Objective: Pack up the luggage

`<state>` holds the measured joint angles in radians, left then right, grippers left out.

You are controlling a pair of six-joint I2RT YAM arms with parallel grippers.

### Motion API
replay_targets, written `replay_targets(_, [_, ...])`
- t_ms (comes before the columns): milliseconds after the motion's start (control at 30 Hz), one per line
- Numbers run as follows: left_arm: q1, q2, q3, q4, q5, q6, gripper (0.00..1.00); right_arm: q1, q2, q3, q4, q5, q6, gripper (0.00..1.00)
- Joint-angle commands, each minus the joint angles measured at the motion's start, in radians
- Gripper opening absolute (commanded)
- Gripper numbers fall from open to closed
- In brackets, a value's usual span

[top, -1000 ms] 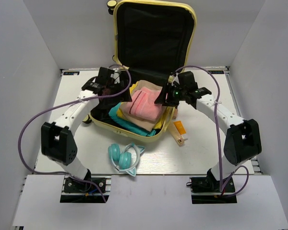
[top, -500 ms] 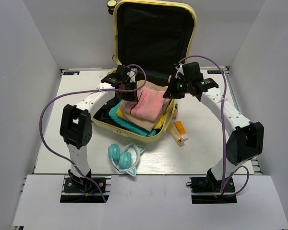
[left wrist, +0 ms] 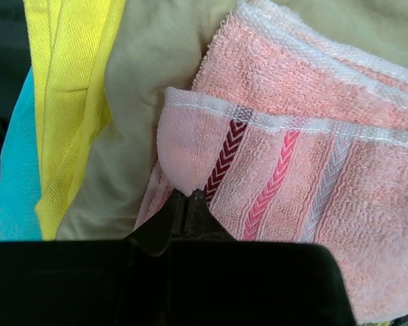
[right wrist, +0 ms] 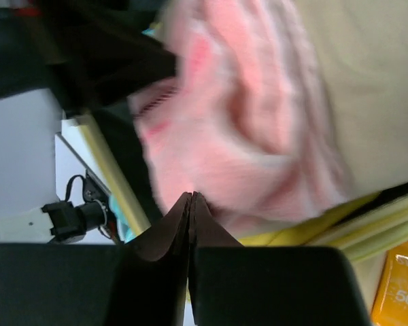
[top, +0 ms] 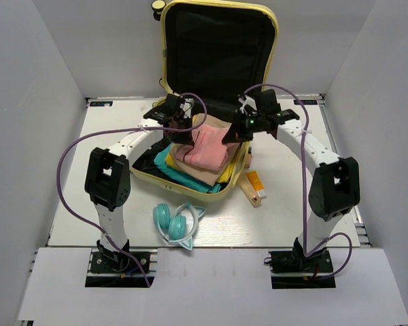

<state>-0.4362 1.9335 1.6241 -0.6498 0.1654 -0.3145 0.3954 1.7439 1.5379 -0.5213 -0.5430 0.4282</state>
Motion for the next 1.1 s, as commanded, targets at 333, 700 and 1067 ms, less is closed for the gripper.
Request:
replay_targets(333, [0.002,-0.033,-0.012,-0.024,0.023,0.031,0.02,-0.112,0.085,-0.173,0.106,0.051,-0.032,0.03])
replay_targets(700, [0.002,-0.266,0.042,-0.165,-0.094,0.054,1.00,-0.102,-0.104,0.041,-0.091,0.032,-0.209,0.72])
replay_targets(1067, [-0.018,-0.703,-0.390,-0.536,-0.382,-0.274,1.00,-0.112,-0.472,-0.364,-0.154,0.469,-0.085,0.90])
